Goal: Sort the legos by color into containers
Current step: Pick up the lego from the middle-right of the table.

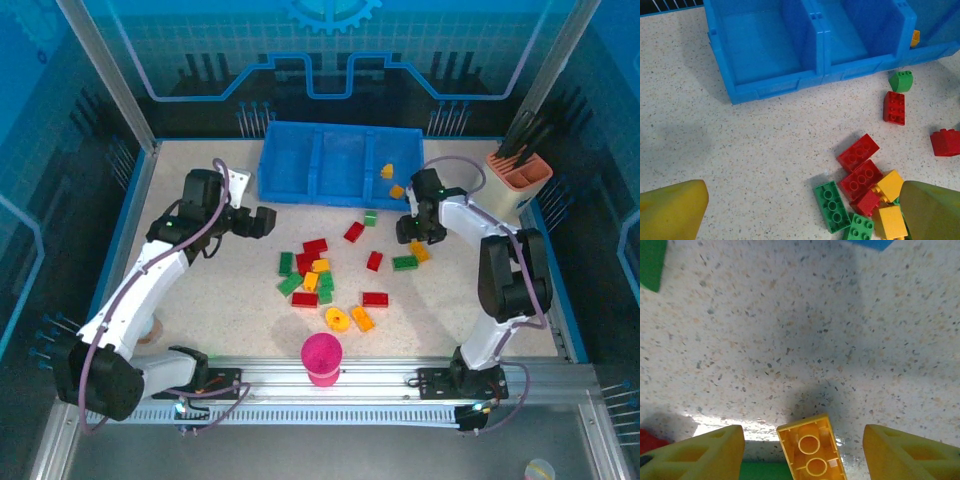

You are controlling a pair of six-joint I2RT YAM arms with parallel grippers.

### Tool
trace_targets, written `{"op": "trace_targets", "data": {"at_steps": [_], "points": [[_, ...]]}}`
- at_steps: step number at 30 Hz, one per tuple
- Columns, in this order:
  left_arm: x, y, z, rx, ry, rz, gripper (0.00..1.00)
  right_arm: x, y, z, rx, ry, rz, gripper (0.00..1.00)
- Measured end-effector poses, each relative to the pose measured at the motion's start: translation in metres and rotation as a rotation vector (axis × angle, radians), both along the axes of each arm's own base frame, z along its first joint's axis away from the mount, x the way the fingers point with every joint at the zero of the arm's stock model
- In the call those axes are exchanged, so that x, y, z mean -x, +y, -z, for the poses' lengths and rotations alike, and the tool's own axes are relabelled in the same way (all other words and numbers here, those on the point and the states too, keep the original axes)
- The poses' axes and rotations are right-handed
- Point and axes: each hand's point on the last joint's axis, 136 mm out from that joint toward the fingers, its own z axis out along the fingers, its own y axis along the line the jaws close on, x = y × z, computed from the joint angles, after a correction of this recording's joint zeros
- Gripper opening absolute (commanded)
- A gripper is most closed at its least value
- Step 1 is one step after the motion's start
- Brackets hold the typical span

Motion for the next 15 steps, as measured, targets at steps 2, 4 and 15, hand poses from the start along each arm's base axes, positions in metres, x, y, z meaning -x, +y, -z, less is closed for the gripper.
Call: {"op": "trace_targets", "data": {"at_steps": [2, 4, 15], "points": [[0.001, 0.000, 0.002, -0.001, 0.005, 0.000, 0.99, 0.002, -0.001, 0.004, 0.006, 0.016, 0.001, 0.67], [0.002, 0.000, 0.004, -0.002, 0.008, 0.000, 0.99, 0.005, -0.002, 0.007, 0.010, 0.029, 0.001, 0.67], [0.002, 0.000, 0.004, -0.002, 0.008, 0.000, 0.99, 0.019, -0.008, 0.033, 0.048, 0.114, 0.004, 0.61]]}}
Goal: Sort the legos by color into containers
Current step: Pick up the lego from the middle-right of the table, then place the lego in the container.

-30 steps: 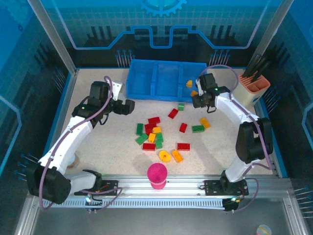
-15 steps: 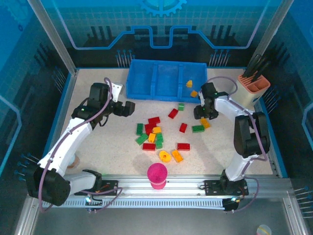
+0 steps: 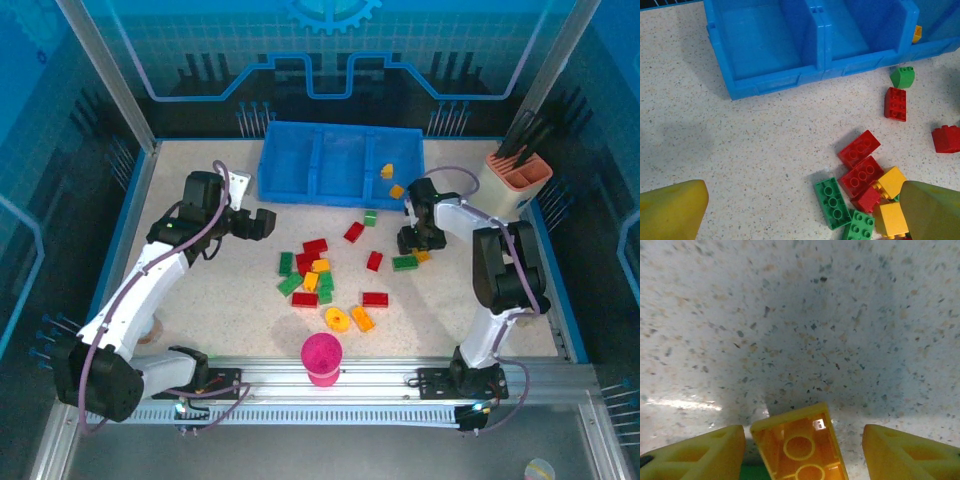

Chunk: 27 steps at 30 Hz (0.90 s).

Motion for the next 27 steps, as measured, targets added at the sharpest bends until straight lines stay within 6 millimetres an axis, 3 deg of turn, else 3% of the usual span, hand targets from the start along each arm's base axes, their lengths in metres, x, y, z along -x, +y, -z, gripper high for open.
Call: {"op": "trace_targets", "data": {"at_steps": [9, 18, 22, 27], "points": [[0.001, 0.000, -0.002, 0.001, -0.007, 0.000, 0.99, 0.003, -0.001, 0.007, 0.004, 0.026, -0.008, 0.31], [0.001, 0.000, -0.003, 0.002, -0.010, 0.000, 0.99, 0.006, -0.005, 0.000, 0.007, 0.029, -0.003, 0.26], [0.001, 0.000, -0.003, 0.001, -0.010, 0.000, 0.99, -0.010, -0.004, -0.030, 0.005, -0.041, -0.011, 0.26], [0.001, 0.000, -0.003, 0.001, -0.010, 0.000, 0.99, -0.057, 0.001, -0.092, -0.008, -0.251, -0.023, 0.25]]}}
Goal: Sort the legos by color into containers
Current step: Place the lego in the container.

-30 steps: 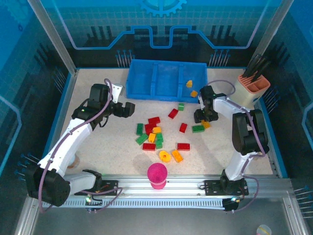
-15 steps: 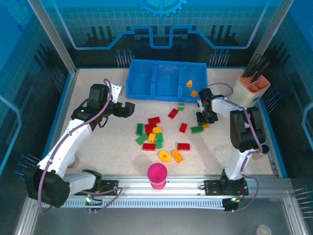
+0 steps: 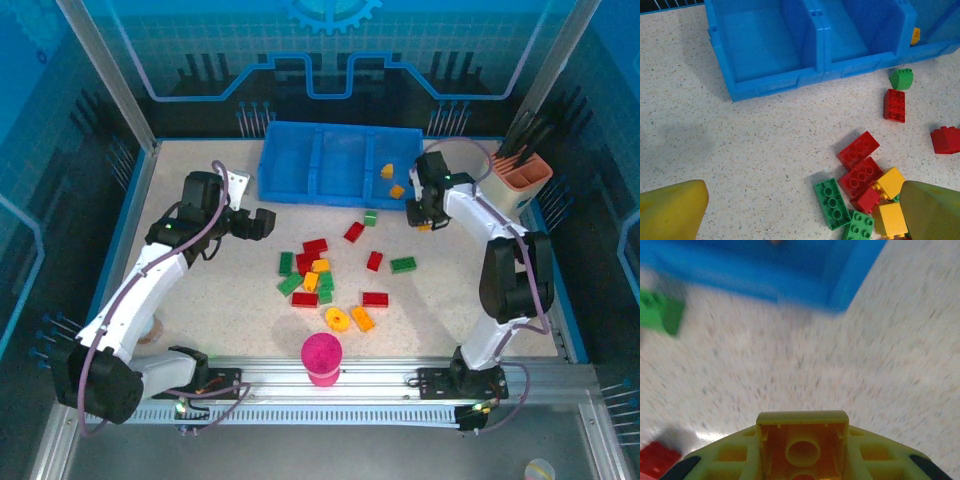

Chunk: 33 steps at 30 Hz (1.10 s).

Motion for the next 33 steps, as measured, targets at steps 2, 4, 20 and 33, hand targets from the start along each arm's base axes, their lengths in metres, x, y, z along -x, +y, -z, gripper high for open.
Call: {"op": "trace_targets", "data": {"at_steps": [2, 4, 20, 33], "points": [[0.000, 0.000, 0.000, 0.000, 0.000, 0.000, 0.99, -0.016, 0.003, -0.015, -0.009, -0.063, -0.004, 0.26], [0.000, 0.000, 0.000, -0.001, 0.000, 0.000, 0.99, -0.030, 0.005, -0.024, -0.013, -0.107, -0.006, 0.26], [-0.003, 0.001, 0.007, -0.023, 0.014, 0.006, 0.99, -0.158, 0.036, 0.006, -0.036, -0.195, -0.007, 0.26], [-0.004, 0.000, 0.013, -0.027, 0.030, 0.007, 0.99, -0.195, 0.046, 0.036, -0.016, -0.179, -0.006, 0.34]]}}
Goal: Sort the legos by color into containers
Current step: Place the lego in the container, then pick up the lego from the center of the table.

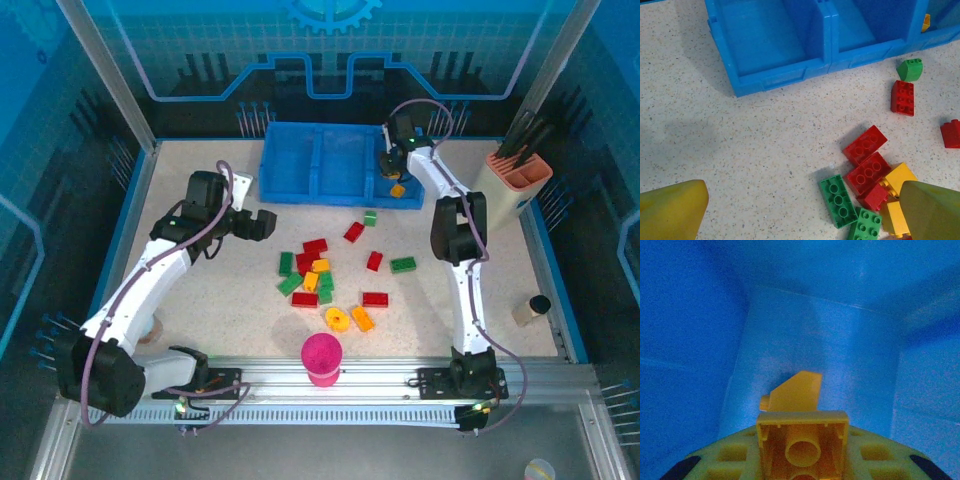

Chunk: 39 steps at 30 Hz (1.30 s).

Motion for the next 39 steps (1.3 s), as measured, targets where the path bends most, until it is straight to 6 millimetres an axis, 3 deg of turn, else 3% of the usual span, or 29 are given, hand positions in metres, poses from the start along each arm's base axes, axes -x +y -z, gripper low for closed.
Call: {"op": "trace_targets", "data": {"at_steps": [3, 6, 13, 16, 21, 23, 26, 32, 39], "points": [[0.000, 0.000, 0.002, -0.002, 0.007, 0.000, 0.99, -0.004, 0.000, -0.001, -0.001, 0.000, 0.002, 0.47], [-0.001, 0.000, 0.005, -0.003, 0.015, 0.000, 0.99, -0.004, 0.001, -0.002, -0.001, -0.002, 0.001, 0.53], [-0.002, 0.003, 0.004, -0.016, 0.009, -0.015, 1.00, 0.026, -0.003, -0.002, 0.006, 0.056, -0.009, 0.56], [-0.004, 0.008, 0.003, -0.034, 0.000, -0.038, 1.00, 0.051, -0.003, -0.025, -0.014, 0.052, -0.027, 0.56], [-0.010, 0.009, -0.002, -0.025, -0.024, -0.060, 0.99, 0.093, 0.005, -0.094, -0.067, -0.053, -0.070, 0.56], [-0.012, 0.009, 0.002, -0.017, -0.015, -0.072, 0.99, 0.110, 0.010, -0.114, -0.087, -0.091, -0.092, 0.56], [-0.017, 0.002, 0.020, -0.020, 0.038, -0.072, 0.95, 0.137, 0.014, -0.125, -0.111, -0.111, -0.119, 0.56], [-0.015, -0.013, 0.064, -0.067, 0.157, -0.079, 0.90, 0.174, 0.009, -0.100, -0.124, -0.051, -0.117, 0.57], [0.019, -0.020, 0.127, -0.127, 0.311, -0.125, 0.85, 0.197, 0.009, -0.082, -0.154, -0.009, -0.135, 0.61]]}}
